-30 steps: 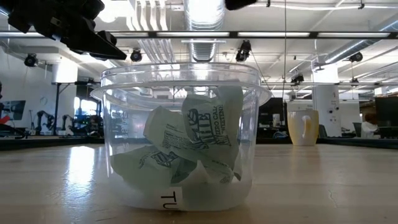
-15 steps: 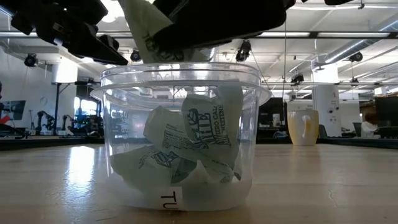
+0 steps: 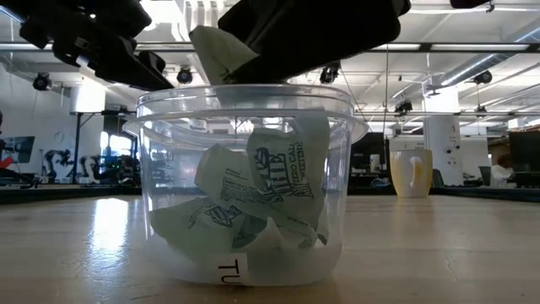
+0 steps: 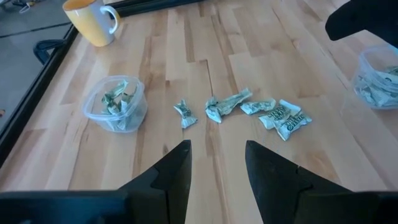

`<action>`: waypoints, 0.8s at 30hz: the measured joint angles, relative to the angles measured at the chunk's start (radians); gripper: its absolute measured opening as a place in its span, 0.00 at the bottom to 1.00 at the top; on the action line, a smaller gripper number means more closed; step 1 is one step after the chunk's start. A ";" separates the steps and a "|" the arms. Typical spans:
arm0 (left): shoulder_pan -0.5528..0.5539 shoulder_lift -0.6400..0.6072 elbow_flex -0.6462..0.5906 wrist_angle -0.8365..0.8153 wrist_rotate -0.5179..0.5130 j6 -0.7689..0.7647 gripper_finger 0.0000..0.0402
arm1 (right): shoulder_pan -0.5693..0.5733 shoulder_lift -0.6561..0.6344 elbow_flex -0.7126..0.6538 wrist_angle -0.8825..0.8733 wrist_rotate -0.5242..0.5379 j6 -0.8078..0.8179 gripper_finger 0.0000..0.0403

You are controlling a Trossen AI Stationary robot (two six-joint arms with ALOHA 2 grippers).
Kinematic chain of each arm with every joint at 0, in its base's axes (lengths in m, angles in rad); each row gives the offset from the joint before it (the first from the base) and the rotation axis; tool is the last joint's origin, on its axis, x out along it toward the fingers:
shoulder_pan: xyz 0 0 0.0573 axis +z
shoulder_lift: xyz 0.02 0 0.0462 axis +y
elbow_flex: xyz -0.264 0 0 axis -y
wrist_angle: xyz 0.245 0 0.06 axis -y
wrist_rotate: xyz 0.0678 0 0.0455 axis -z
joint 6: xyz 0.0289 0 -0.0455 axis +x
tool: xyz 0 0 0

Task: Pick and place items into bin
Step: Put the stevia packet into the bottom transparent bin

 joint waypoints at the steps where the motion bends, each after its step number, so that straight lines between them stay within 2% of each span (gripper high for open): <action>1: 0.000 0.000 0.000 0.002 0.000 0.000 0.34 | 0.000 0.000 0.000 0.002 0.000 0.000 0.05; 5: 0.000 0.000 0.000 0.001 0.000 0.000 0.34 | 0.000 0.000 0.000 0.000 0.001 0.000 0.09; 16: 0.000 0.000 0.000 0.001 0.000 0.001 0.34 | -0.001 0.000 0.000 0.000 0.034 -0.006 0.30; 24: 0.000 0.000 0.000 0.000 0.000 0.001 0.34 | 0.000 -0.046 -0.001 -0.032 0.034 -0.009 0.36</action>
